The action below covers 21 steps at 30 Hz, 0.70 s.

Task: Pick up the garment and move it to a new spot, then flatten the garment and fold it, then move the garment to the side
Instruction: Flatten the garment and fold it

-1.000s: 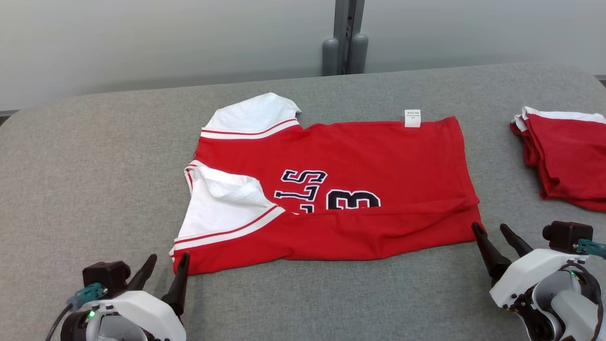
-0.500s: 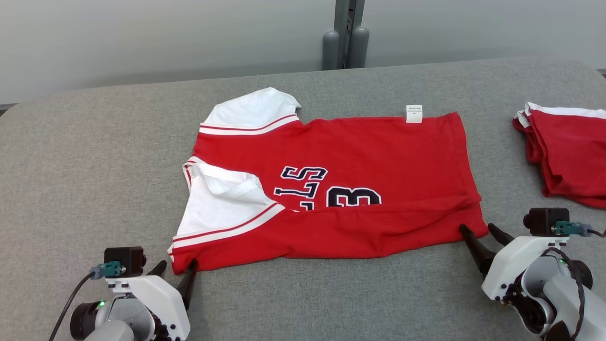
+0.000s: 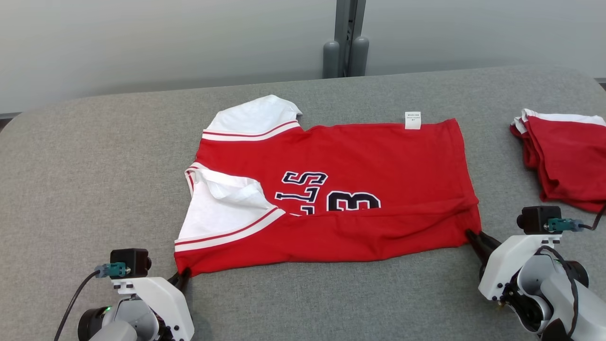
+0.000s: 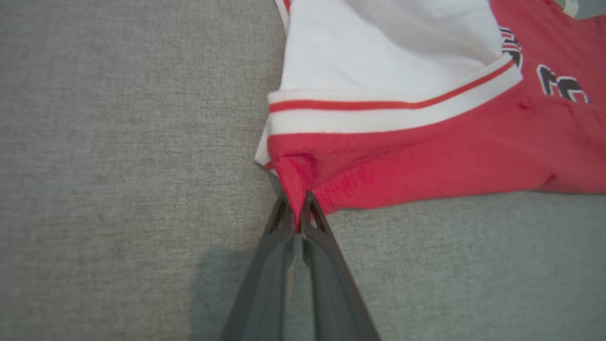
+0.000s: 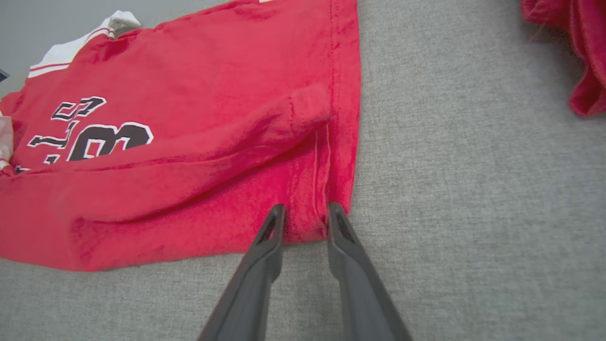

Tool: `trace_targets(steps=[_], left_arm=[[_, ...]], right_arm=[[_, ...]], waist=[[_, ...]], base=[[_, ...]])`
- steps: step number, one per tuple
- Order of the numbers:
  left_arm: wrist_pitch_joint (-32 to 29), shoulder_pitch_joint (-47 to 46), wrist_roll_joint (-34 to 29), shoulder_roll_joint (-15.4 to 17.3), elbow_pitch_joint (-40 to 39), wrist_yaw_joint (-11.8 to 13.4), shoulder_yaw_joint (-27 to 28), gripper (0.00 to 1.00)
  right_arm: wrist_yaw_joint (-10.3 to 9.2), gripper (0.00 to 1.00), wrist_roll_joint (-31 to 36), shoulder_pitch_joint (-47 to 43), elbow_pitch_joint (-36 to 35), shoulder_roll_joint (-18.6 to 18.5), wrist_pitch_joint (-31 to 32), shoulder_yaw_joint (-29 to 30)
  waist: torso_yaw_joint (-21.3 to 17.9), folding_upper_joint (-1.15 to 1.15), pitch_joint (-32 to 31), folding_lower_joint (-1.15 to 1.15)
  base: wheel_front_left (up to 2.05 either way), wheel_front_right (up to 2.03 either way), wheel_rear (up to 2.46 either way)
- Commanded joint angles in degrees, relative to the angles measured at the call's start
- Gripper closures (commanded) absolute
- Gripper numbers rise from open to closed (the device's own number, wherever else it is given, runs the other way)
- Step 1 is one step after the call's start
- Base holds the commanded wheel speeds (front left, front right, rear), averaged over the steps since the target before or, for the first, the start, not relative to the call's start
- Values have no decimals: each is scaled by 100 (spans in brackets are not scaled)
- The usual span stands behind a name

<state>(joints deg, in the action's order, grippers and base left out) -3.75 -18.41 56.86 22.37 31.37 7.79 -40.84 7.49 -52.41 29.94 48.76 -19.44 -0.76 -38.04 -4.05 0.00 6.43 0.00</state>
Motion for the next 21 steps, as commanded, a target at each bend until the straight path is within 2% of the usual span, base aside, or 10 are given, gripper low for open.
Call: trace_targets(steps=[1,2,7,14,21], left_arm=[[15,-64,17,15,38,-21,-5,100],[13,-70,19,5,59,-33,-6,100],[119,-33,-4,72,72,-39,27,100],[82,333,71,309,-346,54,39,100],[-66,895,162,670,-1203,345,55,100]], right_arm=[[1,87,46,-35,1,-9,-20,11],[1,100,67,-43,-8,-14,-38,15],[1,100,44,-114,-61,-63,-133,102],[1,100,-196,-511,-429,-321,-101,284],[0,100,-390,-1112,-1094,-643,124,431]], waist=[[0,0,-8,0],[-1,0,-18,0],[-2,0,-90,0],[38,0,-270,0],[42,0,-409,0]], base=[[0,0,0],[0,0,0],[0,0,0],[0,0,0],[0,0,0]])
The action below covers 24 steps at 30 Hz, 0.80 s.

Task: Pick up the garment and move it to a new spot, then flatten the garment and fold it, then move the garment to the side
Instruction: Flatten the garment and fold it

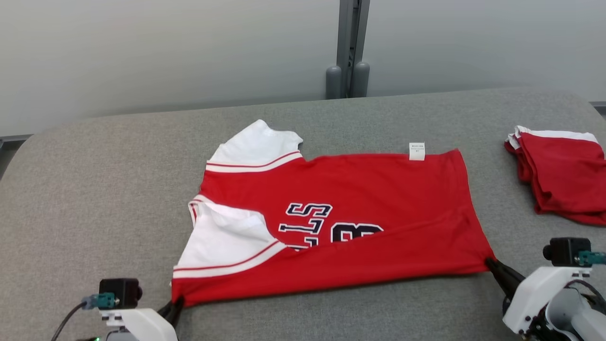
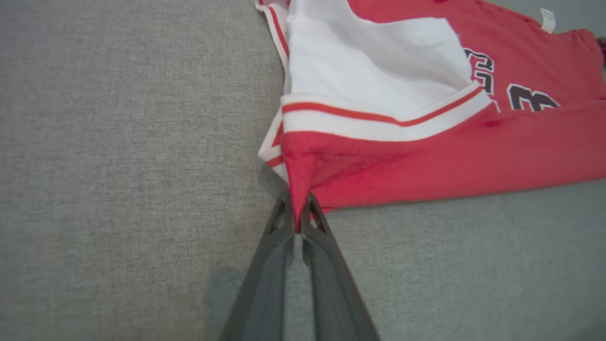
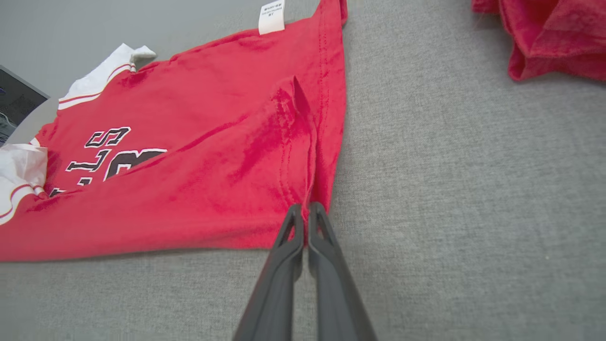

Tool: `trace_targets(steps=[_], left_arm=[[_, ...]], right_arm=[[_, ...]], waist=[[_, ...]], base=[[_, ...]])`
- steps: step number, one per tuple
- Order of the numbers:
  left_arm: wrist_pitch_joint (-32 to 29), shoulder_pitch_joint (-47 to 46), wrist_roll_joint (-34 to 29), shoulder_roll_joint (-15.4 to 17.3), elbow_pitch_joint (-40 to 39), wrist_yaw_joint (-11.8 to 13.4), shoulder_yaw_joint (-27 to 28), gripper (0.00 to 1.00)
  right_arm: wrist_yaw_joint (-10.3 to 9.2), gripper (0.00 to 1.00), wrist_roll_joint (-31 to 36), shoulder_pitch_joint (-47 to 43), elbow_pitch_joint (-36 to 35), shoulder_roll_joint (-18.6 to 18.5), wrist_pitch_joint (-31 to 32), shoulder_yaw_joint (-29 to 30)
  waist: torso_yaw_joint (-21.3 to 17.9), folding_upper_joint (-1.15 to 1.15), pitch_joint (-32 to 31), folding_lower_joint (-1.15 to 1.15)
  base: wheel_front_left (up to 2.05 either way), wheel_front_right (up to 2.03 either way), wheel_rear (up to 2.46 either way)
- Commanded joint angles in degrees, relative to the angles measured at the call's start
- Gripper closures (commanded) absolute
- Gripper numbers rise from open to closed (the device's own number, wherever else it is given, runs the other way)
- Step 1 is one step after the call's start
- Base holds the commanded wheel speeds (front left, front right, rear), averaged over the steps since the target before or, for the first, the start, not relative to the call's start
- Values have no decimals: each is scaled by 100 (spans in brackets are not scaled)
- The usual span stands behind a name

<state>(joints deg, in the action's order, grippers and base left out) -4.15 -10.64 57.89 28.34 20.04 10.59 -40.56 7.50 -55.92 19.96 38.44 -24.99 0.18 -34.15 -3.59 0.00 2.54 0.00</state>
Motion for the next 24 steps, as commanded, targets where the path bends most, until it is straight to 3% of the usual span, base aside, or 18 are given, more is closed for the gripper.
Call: trace_targets(steps=[1,14,20,21,22,23,24], left_arm=[[-61,213,76,127,-215,115,24,100],[-680,1245,317,778,-1955,881,-64,100],[-832,1349,317,920,-2285,1093,-66,100],[-850,1358,317,933,-2329,1131,-64,100],[-864,1363,311,944,-2361,1163,-58,67],[-866,1368,308,952,-2383,1192,-55,5],[-890,1376,316,953,-2406,1218,-61,0]], right_arm=[[-1,100,-67,-214,-167,-143,64,85],[-1,100,1,-1515,-1440,-526,1185,1001],[-1,100,310,-1864,-1817,-420,1721,1554],[-1,94,394,-1923,-1876,-365,1839,1684],[-1,55,482,-1967,-1943,-309,1940,1798],[-1,0,563,-2017,-2005,-252,2039,1928],[-1,0,675,-2069,-2061,-187,2115,2068]], waist=[[-6,0,-35,0],[-16,0,-79,0],[-14,0,-60,0],[-12,0,-54,0],[-10,0,-47,0],[-10,0,-44,0],[-11,0,-41,0]], base=[[0,0,0],[0,0,0],[0,0,0],[0,0,0],[0,0,0],[0,0,0],[0,0,0]])
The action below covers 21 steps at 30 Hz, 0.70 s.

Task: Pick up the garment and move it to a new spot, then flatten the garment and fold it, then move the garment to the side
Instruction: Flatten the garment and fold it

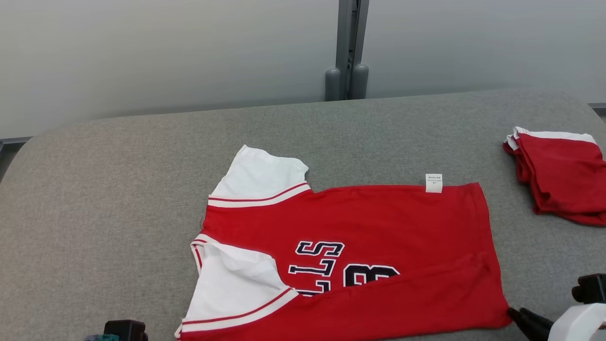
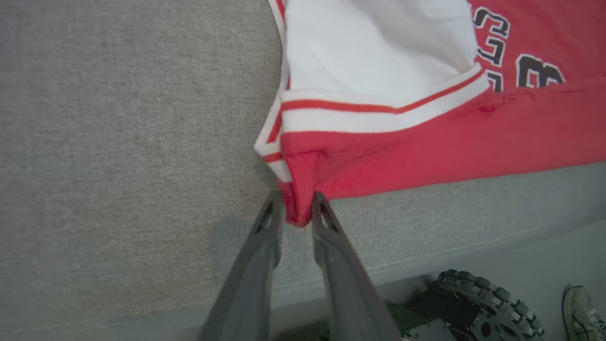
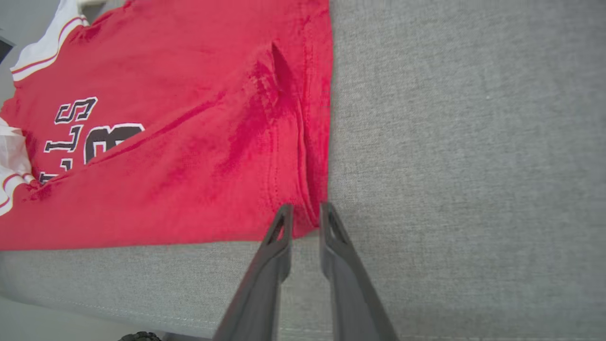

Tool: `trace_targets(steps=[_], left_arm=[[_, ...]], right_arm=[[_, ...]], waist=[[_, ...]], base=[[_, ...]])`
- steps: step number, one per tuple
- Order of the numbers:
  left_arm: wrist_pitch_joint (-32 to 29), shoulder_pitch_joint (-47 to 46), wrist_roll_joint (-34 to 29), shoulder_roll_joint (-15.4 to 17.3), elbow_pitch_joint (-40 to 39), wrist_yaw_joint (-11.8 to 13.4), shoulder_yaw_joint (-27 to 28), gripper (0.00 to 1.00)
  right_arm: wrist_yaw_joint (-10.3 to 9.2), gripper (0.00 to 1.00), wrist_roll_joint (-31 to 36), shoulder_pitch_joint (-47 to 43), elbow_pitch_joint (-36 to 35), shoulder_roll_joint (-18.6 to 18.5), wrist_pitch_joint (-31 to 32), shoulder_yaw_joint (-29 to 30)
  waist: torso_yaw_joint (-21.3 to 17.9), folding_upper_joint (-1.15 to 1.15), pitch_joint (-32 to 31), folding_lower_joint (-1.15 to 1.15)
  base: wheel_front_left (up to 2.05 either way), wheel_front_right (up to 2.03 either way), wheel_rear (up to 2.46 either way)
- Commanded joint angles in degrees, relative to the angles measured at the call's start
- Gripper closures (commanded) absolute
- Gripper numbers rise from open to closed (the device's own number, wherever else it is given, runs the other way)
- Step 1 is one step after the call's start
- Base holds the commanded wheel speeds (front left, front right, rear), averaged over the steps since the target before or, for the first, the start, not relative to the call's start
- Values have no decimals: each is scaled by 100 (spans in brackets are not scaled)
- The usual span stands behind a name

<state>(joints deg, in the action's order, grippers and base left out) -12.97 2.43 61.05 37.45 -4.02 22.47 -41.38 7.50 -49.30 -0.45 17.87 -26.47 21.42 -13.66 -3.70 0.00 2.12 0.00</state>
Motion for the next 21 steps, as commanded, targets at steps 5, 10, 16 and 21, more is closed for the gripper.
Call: trace_targets(steps=[5,10,16,21], left_arm=[[-29,16,-36,95,-140,125,48,0],[38,-63,-126,182,-311,205,117,0],[150,-460,-420,372,-472,252,263,0],[259,-1126,-717,462,-440,149,445,0]], right_arm=[[1,0,589,-219,-411,342,345,689],[0,0,1072,-348,-919,676,649,1203],[0,0,1549,-162,-1534,973,677,1637],[1,0,1893,360,-1651,1139,444,1682]], waist=[[-8,0,20,0],[-15,0,29,0],[-39,0,69,0],[-123,0,240,0]], base=[[0,0,0],[0,0,0],[0,0,0],[0,0,0]])
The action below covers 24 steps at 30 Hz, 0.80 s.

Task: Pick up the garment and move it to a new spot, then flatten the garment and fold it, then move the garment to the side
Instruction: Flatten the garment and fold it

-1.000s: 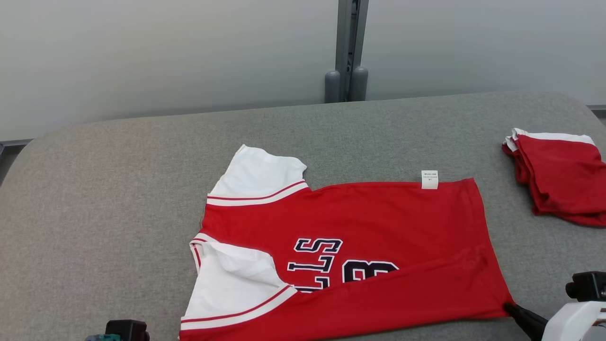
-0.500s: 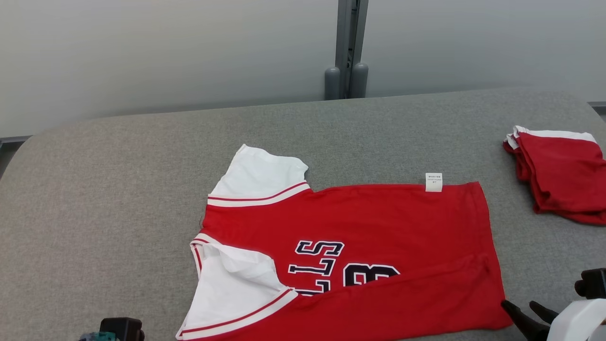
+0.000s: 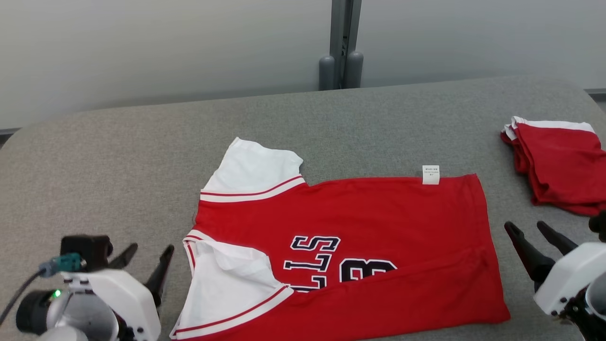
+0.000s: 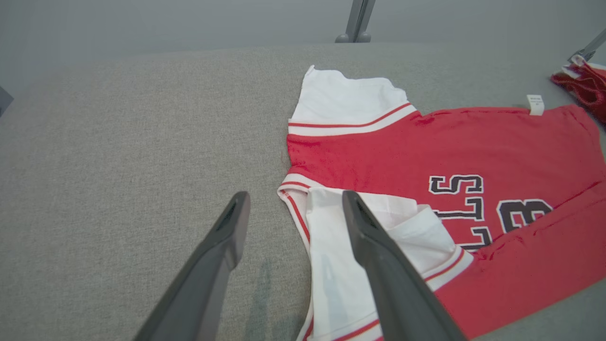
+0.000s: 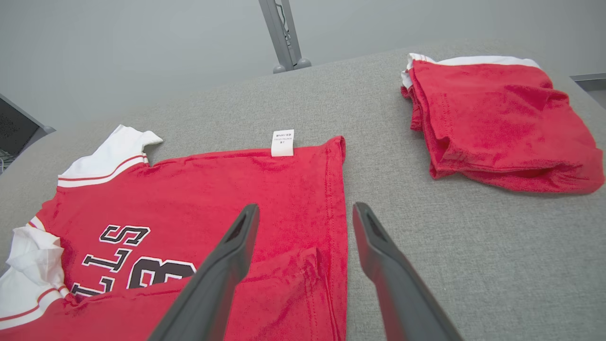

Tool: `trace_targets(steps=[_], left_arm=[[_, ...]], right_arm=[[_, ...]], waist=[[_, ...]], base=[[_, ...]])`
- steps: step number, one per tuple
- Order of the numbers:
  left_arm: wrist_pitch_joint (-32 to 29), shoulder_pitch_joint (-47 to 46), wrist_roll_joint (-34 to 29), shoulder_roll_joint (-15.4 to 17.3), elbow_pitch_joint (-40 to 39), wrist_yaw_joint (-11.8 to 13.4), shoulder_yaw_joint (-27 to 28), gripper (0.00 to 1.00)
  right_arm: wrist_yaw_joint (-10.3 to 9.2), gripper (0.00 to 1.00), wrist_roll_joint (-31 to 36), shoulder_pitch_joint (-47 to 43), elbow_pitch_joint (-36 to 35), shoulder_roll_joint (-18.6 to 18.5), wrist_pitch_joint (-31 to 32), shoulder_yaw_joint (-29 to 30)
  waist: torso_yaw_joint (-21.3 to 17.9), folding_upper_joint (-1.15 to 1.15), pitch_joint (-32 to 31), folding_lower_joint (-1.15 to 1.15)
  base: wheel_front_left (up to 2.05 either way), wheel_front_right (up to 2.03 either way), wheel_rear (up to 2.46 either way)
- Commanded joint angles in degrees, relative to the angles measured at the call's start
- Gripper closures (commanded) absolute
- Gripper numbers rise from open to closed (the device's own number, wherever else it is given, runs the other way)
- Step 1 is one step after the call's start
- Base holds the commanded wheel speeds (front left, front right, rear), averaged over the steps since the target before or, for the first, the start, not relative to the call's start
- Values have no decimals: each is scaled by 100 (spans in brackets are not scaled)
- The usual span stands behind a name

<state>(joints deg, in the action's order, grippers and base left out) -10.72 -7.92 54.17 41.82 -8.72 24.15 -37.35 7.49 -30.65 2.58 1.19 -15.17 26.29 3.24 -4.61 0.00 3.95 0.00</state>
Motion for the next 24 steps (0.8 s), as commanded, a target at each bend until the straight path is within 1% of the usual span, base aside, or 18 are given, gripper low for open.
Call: trace_targets(steps=[1,3,7,11,13,15,16,21,24], left_arm=[[42,-258,-39,-17,80,-75,81,0],[-54,-566,-149,26,265,-206,44,0],[-342,-1313,-255,-65,746,-559,-52,0],[-678,-2060,-279,-222,1316,-944,-147,0],[-839,-2457,-409,-251,1623,-1120,-263,0],[-981,-2797,-459,-357,1913,-1293,-333,0],[-981,-2797,-459,-357,1913,-1293,-333,0],[-1264,-3523,-462,-591,2571,-1703,-450,0],[-1475,-3899,-453,-720,2913,-1954,-539,0]], right_arm=[[1,0,71,192,61,43,-93,-21],[1,0,101,486,212,102,-170,-72],[1,0,75,1118,672,176,-344,-166],[2,0,78,1748,1258,205,-485,-227],[1,0,131,2053,1617,165,-563,-277],[1,0,91,2348,1963,188,-607,-362],[1,0,91,2348,1963,188,-607,-362],[2,0,-45,3002,2713,137,-643,-658],[1,0,-175,3310,3007,124,-674,-863]], waist=[[-49,0,108,0],[-99,0,225,0],[-181,0,488,0],[-261,0,780,0],[-303,0,915,0],[-351,0,1035,0],[-351,0,1035,0],[-417,0,1333,0],[-446,0,1516,0]], base=[[0,0,0],[0,0,0],[0,0,0],[0,0,0],[0,0,0],[0,0,0],[0,0,0],[0,0,0],[0,0,0]])
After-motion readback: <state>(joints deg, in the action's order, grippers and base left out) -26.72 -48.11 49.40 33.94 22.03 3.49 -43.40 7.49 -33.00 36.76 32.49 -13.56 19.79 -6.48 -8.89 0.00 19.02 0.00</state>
